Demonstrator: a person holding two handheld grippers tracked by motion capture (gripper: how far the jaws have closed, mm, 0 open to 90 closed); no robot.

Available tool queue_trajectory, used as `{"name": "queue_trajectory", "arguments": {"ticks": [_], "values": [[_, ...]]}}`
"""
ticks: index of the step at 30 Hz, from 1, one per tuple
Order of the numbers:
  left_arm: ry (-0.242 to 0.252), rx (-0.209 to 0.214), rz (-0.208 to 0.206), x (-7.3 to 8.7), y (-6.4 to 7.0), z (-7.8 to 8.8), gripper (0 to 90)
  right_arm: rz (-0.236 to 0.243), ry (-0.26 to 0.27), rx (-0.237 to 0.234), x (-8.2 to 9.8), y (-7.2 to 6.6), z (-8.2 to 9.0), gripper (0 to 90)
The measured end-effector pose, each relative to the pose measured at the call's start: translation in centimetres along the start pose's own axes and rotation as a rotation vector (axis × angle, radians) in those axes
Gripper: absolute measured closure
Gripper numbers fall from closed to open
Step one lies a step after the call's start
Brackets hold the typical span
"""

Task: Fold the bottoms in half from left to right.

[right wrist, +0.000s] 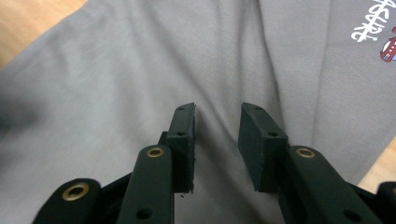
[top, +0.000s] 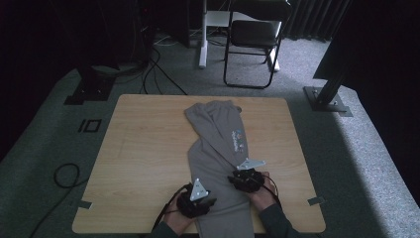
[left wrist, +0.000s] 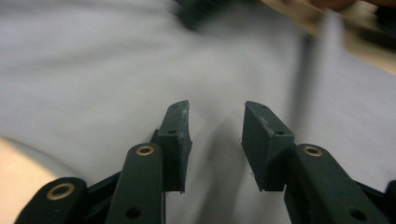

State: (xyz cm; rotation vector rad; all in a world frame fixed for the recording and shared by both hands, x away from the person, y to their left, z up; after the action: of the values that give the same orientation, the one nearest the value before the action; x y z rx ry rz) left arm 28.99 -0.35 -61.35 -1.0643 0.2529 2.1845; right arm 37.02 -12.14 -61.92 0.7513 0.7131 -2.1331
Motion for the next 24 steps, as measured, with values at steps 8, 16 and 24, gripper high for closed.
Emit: {"name": "queue_trajectory", "arguments": {"ticks": [8, 16, 24], "values": [[-0.039, -0.194, 0.009, -3.0, -6.1, -4.0, 62.6, 0.003, -0.013, -0.012, 1.2, -0.8, 1.0, 69.3], [-0.049, -0.196, 0.041, -2.0, -6.6, -4.7, 63.0, 0.059, 0.092, 0.077, -2.6, 0.5, 1.2, 63.4], [-0.016, -0.149, 0.053, -1.3, -6.3, -4.0, 64.7, 0.065, 0.019, 0.111, -5.7, 3.6, -3.0, 61.7]]}}
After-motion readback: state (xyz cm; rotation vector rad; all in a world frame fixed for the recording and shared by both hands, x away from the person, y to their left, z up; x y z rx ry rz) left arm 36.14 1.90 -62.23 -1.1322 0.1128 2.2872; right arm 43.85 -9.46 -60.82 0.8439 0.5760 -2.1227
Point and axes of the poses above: each handheld gripper's, and its own axes: z roughly backward along the jaws, x roughly out of its underside, y roughly to its right, the point moved 10 cm from there along -z, roughly forward along the jaws, and after that the axes turned 15 degrees about -x, right-handed, at the moved point
